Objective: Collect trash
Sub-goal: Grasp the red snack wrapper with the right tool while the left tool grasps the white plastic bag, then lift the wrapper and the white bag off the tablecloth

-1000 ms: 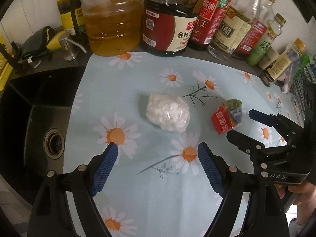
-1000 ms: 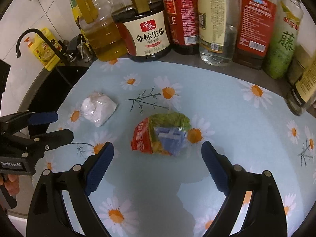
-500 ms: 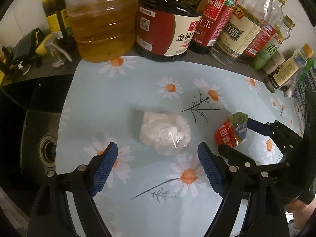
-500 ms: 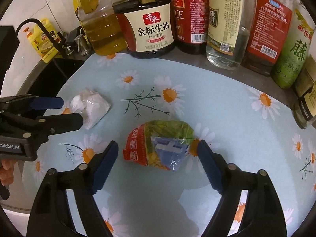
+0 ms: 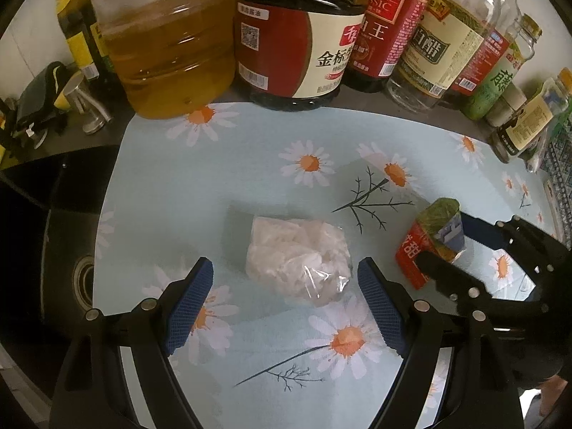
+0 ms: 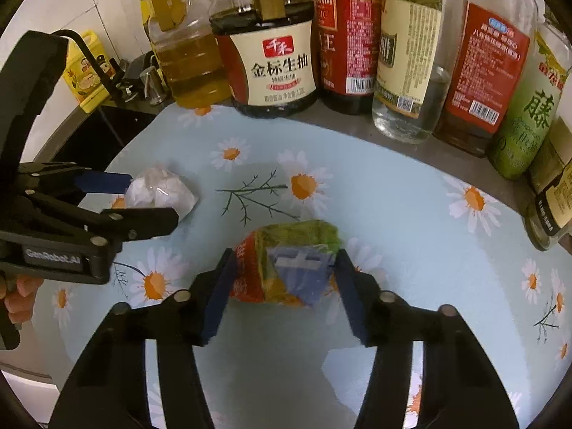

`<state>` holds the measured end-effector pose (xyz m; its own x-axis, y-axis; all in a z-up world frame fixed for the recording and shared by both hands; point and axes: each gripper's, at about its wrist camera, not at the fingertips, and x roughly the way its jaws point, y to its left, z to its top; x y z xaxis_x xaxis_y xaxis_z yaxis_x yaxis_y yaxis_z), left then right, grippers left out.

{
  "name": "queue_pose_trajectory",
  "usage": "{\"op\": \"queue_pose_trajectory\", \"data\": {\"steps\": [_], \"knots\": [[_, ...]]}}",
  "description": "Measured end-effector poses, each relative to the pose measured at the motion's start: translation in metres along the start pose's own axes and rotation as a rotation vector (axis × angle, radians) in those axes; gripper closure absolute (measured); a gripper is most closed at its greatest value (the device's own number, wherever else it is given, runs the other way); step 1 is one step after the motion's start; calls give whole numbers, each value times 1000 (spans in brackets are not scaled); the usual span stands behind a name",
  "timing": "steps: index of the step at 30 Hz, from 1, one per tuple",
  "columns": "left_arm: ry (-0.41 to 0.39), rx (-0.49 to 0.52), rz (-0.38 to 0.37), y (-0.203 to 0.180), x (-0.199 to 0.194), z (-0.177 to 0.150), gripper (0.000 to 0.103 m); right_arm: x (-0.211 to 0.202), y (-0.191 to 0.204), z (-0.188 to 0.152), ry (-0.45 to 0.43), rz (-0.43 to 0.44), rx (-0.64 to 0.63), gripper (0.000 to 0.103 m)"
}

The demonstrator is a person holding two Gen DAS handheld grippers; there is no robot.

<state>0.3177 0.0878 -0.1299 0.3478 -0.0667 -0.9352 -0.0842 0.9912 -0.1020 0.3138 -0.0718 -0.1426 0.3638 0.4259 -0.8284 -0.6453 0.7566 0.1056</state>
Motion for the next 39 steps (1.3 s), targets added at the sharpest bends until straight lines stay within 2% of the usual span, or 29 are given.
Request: {"op": "queue_pose_trajectory", "data": {"steps": [9,10,13,16,20,24,25,33,39], "knots": [[11,19,10,-6,13,1,26,3,-11,0,14,60,54,50],[12,24,9,-7,14,1,36,3,-12,1,12,68,62,50],[5,35,22,-11,16,2,49,3,-9,2,6,59,52,49],[2,44,15,-13,16,3,50,5,-7,4,8,54,41,48],[-5,50,9,-17,16,2,51,5,-8,5,9,63,42,54],[-14,38,12,-14,12,0,51,0,-11,7,1,79,46,70],[-16,36,13,-14,9,1,51,-1,-12,6,4,82,45,80],[-30,33,11,-8,-2,-5,51,-1,-17,0,8,118,85,82],[-40,32,13,-2,-12,-9,51,-12,-12,-1,-9,109,76,84]]}}
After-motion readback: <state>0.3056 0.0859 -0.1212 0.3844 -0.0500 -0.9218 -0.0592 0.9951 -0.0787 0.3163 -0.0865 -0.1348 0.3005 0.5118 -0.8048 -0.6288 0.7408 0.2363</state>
